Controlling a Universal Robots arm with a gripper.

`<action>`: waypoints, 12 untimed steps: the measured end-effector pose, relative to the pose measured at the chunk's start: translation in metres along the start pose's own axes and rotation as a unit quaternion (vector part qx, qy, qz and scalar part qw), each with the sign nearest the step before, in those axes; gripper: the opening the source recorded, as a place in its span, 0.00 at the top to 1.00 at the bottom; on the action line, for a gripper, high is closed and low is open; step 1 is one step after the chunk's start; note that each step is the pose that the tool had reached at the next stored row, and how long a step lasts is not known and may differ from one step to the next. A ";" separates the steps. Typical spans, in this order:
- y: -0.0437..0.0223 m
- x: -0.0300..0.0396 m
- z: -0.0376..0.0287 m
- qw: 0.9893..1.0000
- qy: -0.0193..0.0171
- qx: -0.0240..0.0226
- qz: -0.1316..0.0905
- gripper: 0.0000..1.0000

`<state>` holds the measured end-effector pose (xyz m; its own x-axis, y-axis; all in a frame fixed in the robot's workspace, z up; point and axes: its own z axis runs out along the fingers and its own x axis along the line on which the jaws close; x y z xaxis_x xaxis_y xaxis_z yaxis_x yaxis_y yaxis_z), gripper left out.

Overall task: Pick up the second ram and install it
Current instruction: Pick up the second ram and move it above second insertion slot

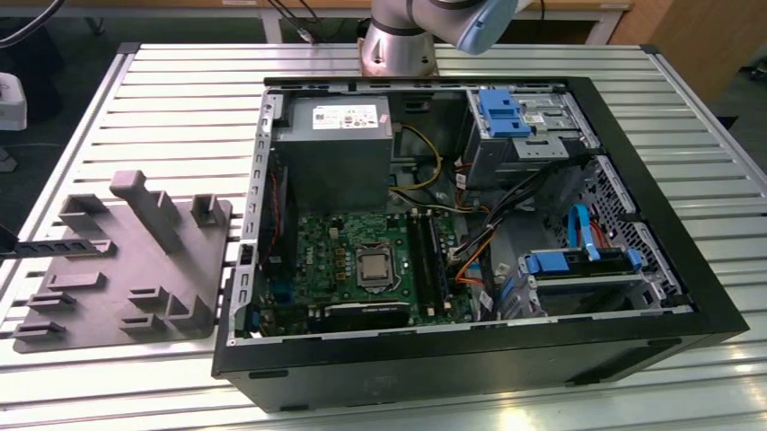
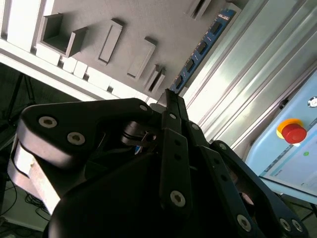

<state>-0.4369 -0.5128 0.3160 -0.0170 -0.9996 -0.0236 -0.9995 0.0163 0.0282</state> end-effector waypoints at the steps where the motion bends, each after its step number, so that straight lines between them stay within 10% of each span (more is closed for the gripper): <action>1: 0.0000 0.0000 -0.0005 1.000 0.000 0.000 0.000 0.88; 12: 0.0012 -0.0001 -0.0064 1.000 0.000 0.001 0.000 0.88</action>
<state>-0.4379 -0.5128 0.3224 -0.0170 -0.9996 -0.0237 -0.9995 0.0164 0.0262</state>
